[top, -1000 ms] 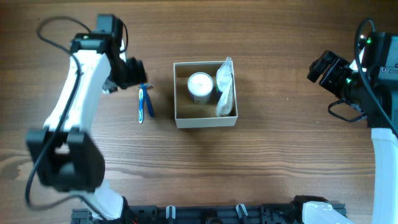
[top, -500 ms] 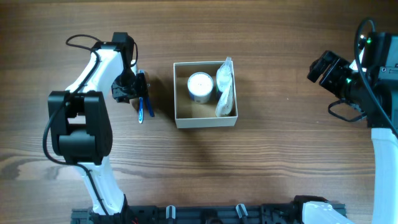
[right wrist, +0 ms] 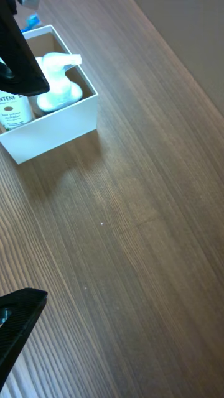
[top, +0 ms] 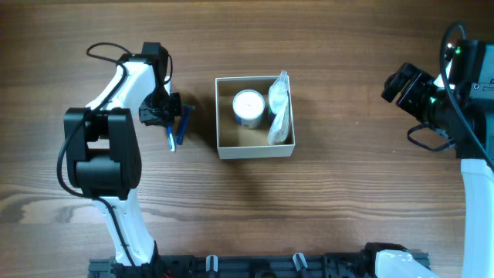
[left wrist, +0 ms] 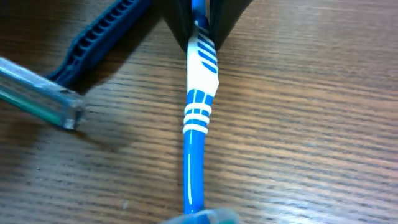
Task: Pack container
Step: 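Grasp the blue toothbrush with the left gripper and drop it into the box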
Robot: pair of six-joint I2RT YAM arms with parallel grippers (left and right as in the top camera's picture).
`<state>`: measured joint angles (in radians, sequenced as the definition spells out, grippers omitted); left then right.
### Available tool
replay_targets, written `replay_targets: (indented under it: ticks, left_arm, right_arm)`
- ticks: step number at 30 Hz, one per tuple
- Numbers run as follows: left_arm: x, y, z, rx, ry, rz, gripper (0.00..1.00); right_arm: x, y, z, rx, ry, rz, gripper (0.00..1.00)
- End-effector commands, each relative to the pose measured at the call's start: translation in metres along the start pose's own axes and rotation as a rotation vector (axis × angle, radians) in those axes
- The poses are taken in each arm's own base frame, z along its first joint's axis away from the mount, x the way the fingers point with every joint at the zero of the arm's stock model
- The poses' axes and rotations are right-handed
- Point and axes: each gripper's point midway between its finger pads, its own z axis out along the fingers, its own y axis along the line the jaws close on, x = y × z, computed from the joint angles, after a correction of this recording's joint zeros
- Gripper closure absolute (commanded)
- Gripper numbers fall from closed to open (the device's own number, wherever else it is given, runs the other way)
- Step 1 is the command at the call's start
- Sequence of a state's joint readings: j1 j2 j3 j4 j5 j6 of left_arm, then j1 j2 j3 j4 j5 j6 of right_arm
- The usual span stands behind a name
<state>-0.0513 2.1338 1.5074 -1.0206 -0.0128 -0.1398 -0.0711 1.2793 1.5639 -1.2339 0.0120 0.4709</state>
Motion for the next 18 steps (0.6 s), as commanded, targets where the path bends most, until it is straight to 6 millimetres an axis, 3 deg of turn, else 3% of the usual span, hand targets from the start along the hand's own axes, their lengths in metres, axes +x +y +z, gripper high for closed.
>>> replay_targets:
  ticks: [1,3,7,8,11,14,18]
  left_arm:
    - [0.001,0.013,-0.014,-0.058,-0.019,-0.001,0.96]
    - [-0.001,0.015,-0.037,-0.047,-0.067,-0.008,0.96]
    - [0.004,0.009,-0.105,0.004,-0.209,-0.005,0.96]
    - [0.01,-0.002,-0.13,0.059,-0.262,0.013,0.96]
    - [0.027,-0.043,-0.177,0.198,-0.37,0.099,0.96]
    - [0.042,-0.089,-0.199,0.256,-0.438,0.174,0.95]
    - [0.048,-0.14,-0.185,0.24,-0.454,0.242,0.94]
  right_arm:
    - [-0.004,-0.003,0.001,0.019,-0.011,0.005,0.0]
    - [-0.004,-0.003,0.001,0.019,-0.011,0.005,0.0]
    - [-0.004,-0.003,0.001,0.02,-0.011,0.005,0.0]
    - [-0.004,-0.003,0.001,0.02,-0.011,0.005,0.0]
    - [-0.004,-0.003,0.001,0.019,-0.011,0.005,0.0]
    - [-0.004,-0.003,0.001,0.019,-0.011,0.005,0.0]
    - [-0.004,-0.003,0.001,0.019,-0.011,0.005,0.0]
